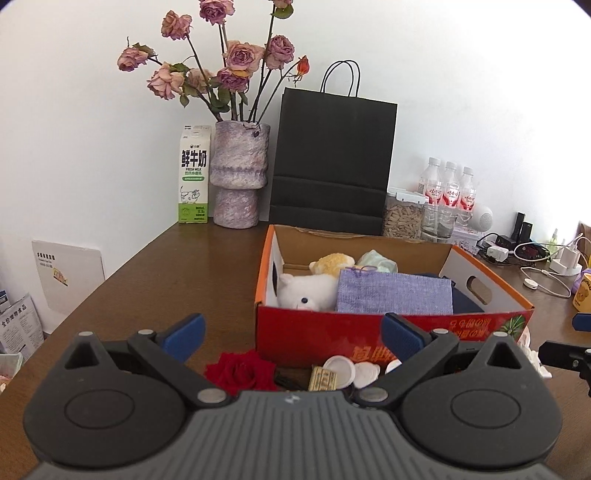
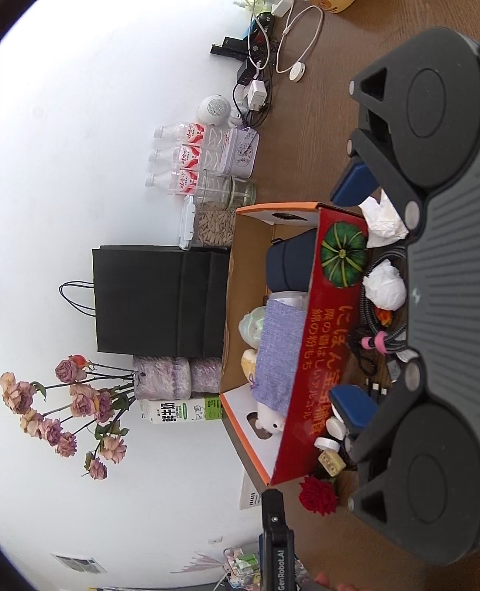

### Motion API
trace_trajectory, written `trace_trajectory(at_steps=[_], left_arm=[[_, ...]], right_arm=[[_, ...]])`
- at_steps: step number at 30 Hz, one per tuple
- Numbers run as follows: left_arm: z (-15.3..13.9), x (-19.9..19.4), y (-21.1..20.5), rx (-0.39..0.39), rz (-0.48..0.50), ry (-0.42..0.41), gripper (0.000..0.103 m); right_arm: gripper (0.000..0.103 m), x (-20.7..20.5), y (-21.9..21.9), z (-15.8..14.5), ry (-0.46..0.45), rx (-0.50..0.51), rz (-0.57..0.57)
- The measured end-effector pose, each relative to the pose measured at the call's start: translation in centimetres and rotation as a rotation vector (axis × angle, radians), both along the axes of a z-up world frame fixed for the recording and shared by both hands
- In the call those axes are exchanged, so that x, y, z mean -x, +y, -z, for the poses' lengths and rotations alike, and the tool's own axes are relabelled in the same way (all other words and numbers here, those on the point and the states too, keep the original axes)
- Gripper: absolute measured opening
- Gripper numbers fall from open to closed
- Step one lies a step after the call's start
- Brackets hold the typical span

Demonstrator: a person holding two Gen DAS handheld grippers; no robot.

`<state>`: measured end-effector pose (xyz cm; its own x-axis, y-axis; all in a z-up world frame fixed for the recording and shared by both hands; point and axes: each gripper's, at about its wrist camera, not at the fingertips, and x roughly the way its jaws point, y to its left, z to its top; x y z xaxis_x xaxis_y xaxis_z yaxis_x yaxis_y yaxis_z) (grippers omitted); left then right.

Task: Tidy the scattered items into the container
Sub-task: 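Withdraw both tools from the box toward the items on the table, then grasp the crumpled white tissue with the right tool while the left tool grasps the red rose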

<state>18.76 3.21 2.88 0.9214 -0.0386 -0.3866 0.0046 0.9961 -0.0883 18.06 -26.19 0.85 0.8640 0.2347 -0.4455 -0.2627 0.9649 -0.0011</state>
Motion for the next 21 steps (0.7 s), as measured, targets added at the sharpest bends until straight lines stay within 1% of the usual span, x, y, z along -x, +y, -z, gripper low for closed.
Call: trace_trajectory(at_steps=[4,7,12,16,18,21], left_arm=[[1.7,1.9,0.2,-0.013,-0.036,0.021,0.103],[2.7,3.0,0.3,-0.022,-0.060,0.012,0.103],[3.1,3.3,0.1,-0.029,-0.081,-0.006,0.103],[3.0,3.3,-0.4,-0.053,-0.082,-0.024,0.103],[3.0,3.3,-0.7,-0.070,-0.091,-0.027,0.103],[2.9,3.3,-1.4,-0.117,-0.117,-0.029,0.103]], right_arm=[[0.103,1.8,-0.6,1.7,-0.015,-0.022,0.047],[0.103,2.9,-0.8,2.9,-0.022,-0.019,0.061],[0.103,3.3,-0.9,3.9,-0.009,-0.007,0.068],[0.103,3.1,-1.1,4.0,-0.006,-0.015,0.077],[0.103,2.9,-1.0,4.1,0.005,-0.012,0.080],[0.103,2.8,-0.9,4.2,0.013,-0.008,0.086]])
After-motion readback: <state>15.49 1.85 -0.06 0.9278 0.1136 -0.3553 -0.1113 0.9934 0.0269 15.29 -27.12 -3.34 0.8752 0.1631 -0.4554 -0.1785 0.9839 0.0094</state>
